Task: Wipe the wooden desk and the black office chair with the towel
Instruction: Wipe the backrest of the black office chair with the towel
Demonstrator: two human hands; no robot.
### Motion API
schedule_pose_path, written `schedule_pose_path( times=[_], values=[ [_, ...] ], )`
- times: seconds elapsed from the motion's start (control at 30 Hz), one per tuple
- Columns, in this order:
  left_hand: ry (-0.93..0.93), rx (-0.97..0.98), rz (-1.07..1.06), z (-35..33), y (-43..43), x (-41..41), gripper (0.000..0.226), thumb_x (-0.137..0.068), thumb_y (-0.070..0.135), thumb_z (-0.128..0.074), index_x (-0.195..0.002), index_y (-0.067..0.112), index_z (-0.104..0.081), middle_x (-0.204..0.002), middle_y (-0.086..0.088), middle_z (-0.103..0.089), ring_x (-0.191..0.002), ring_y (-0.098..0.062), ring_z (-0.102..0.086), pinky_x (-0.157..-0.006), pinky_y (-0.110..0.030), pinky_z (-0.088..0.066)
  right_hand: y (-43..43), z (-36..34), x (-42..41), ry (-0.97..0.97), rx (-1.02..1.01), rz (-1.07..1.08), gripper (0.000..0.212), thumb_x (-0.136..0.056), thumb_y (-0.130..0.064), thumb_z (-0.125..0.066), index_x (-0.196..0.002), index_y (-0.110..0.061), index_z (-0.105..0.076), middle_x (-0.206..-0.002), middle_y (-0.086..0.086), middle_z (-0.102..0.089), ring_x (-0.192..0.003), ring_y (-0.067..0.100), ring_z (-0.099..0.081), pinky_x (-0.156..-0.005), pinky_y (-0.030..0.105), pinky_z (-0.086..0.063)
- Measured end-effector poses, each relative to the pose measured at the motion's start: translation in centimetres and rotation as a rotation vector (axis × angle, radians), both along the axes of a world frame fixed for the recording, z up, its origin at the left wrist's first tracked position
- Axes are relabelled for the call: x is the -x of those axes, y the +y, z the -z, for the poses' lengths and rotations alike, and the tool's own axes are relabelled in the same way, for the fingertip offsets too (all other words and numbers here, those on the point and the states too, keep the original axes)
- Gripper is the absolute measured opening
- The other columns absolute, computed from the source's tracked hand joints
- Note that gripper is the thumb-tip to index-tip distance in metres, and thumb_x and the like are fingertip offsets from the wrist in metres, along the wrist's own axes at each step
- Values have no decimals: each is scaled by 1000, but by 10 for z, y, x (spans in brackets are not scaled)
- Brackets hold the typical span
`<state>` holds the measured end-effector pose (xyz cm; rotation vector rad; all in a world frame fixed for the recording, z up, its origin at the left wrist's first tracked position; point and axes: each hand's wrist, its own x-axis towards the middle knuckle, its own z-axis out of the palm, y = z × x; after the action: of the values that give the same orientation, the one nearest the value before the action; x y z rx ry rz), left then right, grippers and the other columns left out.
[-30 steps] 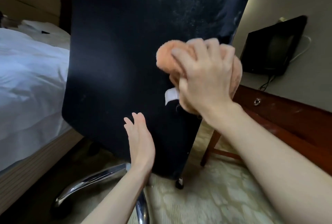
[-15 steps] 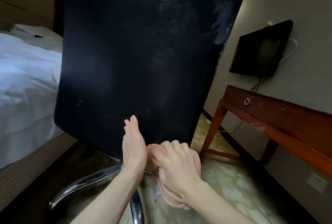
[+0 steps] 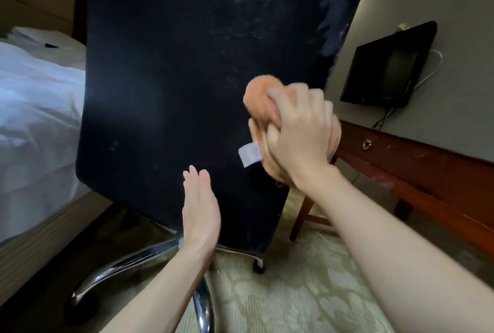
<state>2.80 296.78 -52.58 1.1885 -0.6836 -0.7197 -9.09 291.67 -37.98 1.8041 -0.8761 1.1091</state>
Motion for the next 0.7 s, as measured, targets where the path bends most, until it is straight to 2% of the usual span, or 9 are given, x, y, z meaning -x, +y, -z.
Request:
schedule_pose_path(
  times=[0.13,0.23,0.3,0.37,0.4,0.47,0.53,0.63,0.7],
  values=[
    [-36,4,98,10,-2,-4,66,-104,66,-22,-162,45,2,-170,20,-4,-158,-12,-9,-129,-45,-7,1,123,11,180,-197,-116,30,-75,-26,-62,-104,-20,-66,-100,8,-59,-87,33,-51,-76,43,-38],
    [-91,2,172,11,-2,-6,79,-96,78,-19,-161,43,8,-171,20,2,-157,-7,-4,-129,-45,-2,1,207,28,426,-371,-124,36,-80,-24,-60,-116,-23,-61,-114,3,-63,-93,32,-54,-82,45,-42],
    [-111,15,193,10,-3,-9,76,-100,74,-20,-163,39,4,-171,17,2,-158,-8,-3,-129,-44,-3,2,227,37,533,-417,-105,39,-84,-29,-57,-123,-26,-56,-121,0,-61,-95,29,-52,-84,43,-43],
    [-126,33,211,11,-2,-10,75,-102,70,-22,-165,35,-1,-172,14,2,-158,-8,-1,-129,-40,-4,4,217,45,594,-392,-125,41,-79,-32,-61,-121,-27,-58,-115,0,-60,-92,28,-52,-81,41,-42],
    [-139,34,214,12,0,-10,75,-102,68,-22,-165,34,0,-172,14,3,-158,-7,1,-129,-38,-3,6,205,47,554,-347,-144,42,-75,-30,-63,-118,-27,-63,-111,2,-61,-90,29,-53,-79,41,-40],
    [-178,17,213,14,1,-8,72,-104,66,-21,-164,35,6,-171,17,11,-156,-3,4,-126,-34,-1,7,169,50,309,-213,-217,44,-67,-25,-65,-110,-24,-74,-104,7,-67,-86,31,-58,-75,40,-37],
    [-182,-19,223,13,2,-6,70,-105,64,-19,-161,37,13,-168,22,18,-155,-1,6,-125,-33,1,4,130,49,89,-95,-231,41,-71,-25,-66,-110,-22,-77,-107,10,-69,-91,34,-61,-75,40,-38],
    [-199,-44,240,13,-2,-8,71,-104,66,-17,-160,39,17,-166,25,21,-155,-2,10,-125,-36,2,-7,100,44,-76,-131,-148,46,-78,-22,-66,-123,-22,-71,-119,11,-65,-102,33,-56,-79,42,-39],
    [-178,-38,269,14,-2,-11,77,-100,74,-19,-160,40,15,-166,27,21,-155,0,10,-127,-38,3,-7,127,36,-155,-182,-153,51,-74,-19,-65,-124,-23,-69,-120,11,-63,-104,33,-53,-80,42,-39]
  ],
)
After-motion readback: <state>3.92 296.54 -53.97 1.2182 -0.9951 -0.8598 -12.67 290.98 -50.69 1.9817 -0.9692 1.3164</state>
